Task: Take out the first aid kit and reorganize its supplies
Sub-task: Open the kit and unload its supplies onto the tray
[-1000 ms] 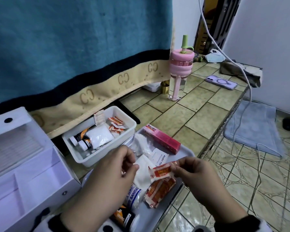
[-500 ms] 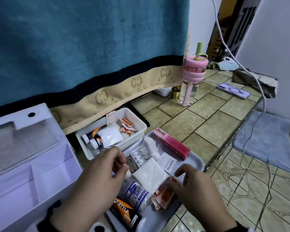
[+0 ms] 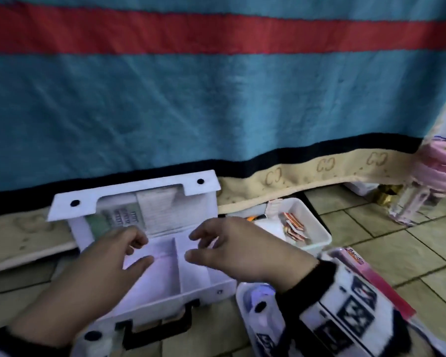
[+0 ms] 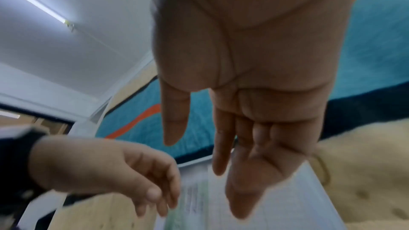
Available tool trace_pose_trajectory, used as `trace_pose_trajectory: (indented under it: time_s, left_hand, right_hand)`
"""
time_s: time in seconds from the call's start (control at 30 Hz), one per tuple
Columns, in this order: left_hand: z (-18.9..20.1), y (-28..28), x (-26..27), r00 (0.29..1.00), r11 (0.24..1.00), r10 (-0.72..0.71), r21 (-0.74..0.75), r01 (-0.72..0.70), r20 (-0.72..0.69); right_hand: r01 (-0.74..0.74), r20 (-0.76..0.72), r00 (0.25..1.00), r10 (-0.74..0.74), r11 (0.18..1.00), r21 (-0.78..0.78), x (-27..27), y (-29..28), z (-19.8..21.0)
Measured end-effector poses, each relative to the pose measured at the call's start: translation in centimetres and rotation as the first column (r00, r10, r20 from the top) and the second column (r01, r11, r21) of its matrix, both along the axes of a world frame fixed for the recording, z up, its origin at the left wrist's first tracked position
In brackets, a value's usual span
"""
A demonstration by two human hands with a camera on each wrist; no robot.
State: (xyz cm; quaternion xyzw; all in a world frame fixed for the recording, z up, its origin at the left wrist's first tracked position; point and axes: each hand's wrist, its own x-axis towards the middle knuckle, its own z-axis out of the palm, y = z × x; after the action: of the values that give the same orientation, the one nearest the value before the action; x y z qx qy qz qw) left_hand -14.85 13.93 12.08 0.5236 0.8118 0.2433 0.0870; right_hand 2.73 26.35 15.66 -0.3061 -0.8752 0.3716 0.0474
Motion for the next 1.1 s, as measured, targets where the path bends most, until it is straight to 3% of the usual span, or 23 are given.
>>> trace_pose_trajectory:
  time_s: [0.07, 0.13, 0.2, 0.3, 0.4, 0.47, 0.6, 0.7, 0.87, 1.0, 1.1]
  left_hand:
    - [0.0, -0.4, -2.2, 0.995, 0.997, -0.019, -0.080, 0.011, -0.101]
    - [-0.2, -0.5, -3.9, 0.982, 0.990, -0.064, -0.137, 0.039, -0.177]
    - [-0.2, -0.7, -5.2, 0.962, 0.994, -0.086, -0.089, 0.065, -0.260]
    - [-0.4, -0.9, -6.8, 0.936, 0.995, -0.092, 0.007, 0.101, -0.339]
    - [-0.5, -0.2, -7.5, 0.923, 0.992, -0.027, 0.101, 0.071, -0.384]
    - [-0.1, 0.5, -7.5, 0.920, 0.984, 0.011, 0.166, 0.059, -0.391]
    - [1.2, 1.9, -7.3, 0.960, 0.976, 0.077, 0.218, -0.017, -0.268]
    - [1.8, 2.5, -7.0, 0.964, 0.980, 0.134, 0.177, -0.094, -0.228]
    - [2.1, 2.8, -6.7, 0.953, 0.989, 0.144, 0.078, -0.128, -0.266]
    - [1.7, 3.1, -5.9, 0.918, 0.988, 0.131, -0.028, -0.152, -0.374]
    - [1.7, 2.9, -6.1, 0.898, 0.991, 0.118, -0.008, -0.134, -0.424]
  right_hand:
    - [-0.096, 0.158, 0.984, 0.082, 0.992, 0.081, -2.8, 0.9, -0.4]
    - [-0.097, 0.225, 0.973, 0.058, 0.982, 0.164, -4.7, 1.6, -0.6]
    - [-0.046, 0.140, 0.990, 0.010, 0.966, 0.256, -5.9, 2.1, -0.3]
    - [0.083, -0.110, 0.993, -0.041, 0.909, 0.408, -7.3, 2.8, 0.2]
    - [0.098, -0.166, 0.986, -0.019, 0.868, 0.487, -8.7, 3.6, 0.1]
    - [0.065, -0.131, 0.991, 0.001, 0.863, 0.501, -9.3, 4.1, 0.0]
    - [0.036, -0.075, 0.997, 0.005, 0.849, 0.528, -9.5, 4.4, 0.0]
    - [0.010, -0.006, 1.000, -0.008, 0.882, 0.471, -9.5, 4.2, 0.1]
    - [-0.011, 0.064, 0.997, -0.030, 0.825, 0.566, -10.0, 3.6, 0.0]
    - [-0.022, -0.001, 1.000, 0.030, 0.777, 0.629, -9.8, 3.5, -0.7]
    - [-0.007, -0.041, 0.998, 0.049, 0.721, 0.693, -9.2, 3.3, -0.2]
